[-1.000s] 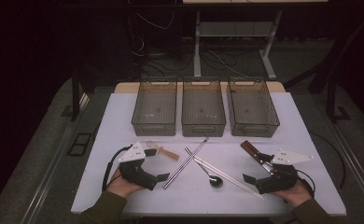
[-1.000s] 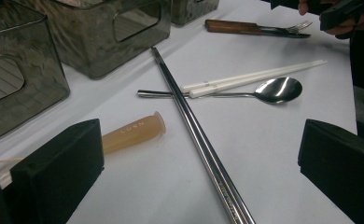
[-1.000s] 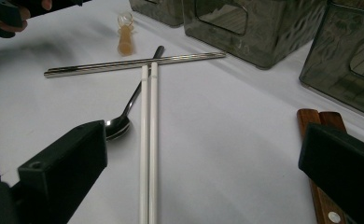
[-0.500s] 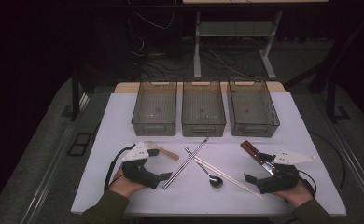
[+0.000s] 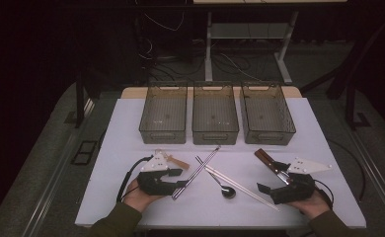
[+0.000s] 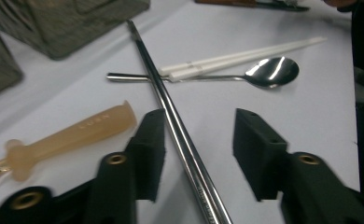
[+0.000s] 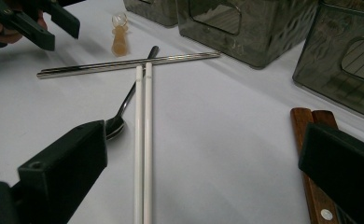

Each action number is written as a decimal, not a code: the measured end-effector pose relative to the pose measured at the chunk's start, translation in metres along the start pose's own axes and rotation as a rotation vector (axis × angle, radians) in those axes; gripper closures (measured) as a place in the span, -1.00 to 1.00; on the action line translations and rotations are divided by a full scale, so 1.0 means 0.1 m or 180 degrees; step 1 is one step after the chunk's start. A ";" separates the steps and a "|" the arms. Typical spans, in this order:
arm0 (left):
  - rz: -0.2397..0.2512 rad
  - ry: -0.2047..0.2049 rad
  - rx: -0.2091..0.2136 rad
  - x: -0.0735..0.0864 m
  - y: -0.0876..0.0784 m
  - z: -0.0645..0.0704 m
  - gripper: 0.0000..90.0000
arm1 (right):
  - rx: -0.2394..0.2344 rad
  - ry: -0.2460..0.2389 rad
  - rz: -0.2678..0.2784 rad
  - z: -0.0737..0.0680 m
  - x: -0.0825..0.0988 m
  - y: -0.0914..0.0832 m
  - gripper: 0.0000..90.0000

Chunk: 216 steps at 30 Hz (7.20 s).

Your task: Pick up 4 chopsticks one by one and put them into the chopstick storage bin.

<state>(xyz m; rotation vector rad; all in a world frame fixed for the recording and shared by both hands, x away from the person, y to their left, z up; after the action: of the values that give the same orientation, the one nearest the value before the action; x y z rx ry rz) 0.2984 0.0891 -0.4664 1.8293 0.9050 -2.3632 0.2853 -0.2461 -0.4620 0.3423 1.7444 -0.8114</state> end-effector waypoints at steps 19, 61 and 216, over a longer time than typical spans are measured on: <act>-0.0525 0.0073 0.0217 0.14 0.17 0.10 0.98 | 0.0035 0.0007 -0.0029 0.01 0.02 0.01 -0.97; -0.0749 0.0112 -0.0181 0.19 0.10 -0.07 0.98 | 0.0040 0.0007 -0.0031 0.01 0.02 0.01 -0.97; -0.0337 -0.0215 -0.0351 -0.33 -0.08 -0.23 0.89 | -0.0048 0.0093 -0.0065 0.00 0.08 0.07 -0.97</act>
<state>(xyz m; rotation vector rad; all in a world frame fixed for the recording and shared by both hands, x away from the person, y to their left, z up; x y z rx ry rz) 0.3267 0.0951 -0.4368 1.6916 1.1263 -2.3653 0.2872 -0.2420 -0.4718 0.3280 1.7830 -0.8111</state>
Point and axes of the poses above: each handheld gripper's, and its own axes: y roughly forward along the jaws, x roughly out of its underside, z roughly to its right, the point moved 6 cm from there along y, roughly forward along the jaws, and after that the axes turned 9 degrees about z, right-handed, at the moved point
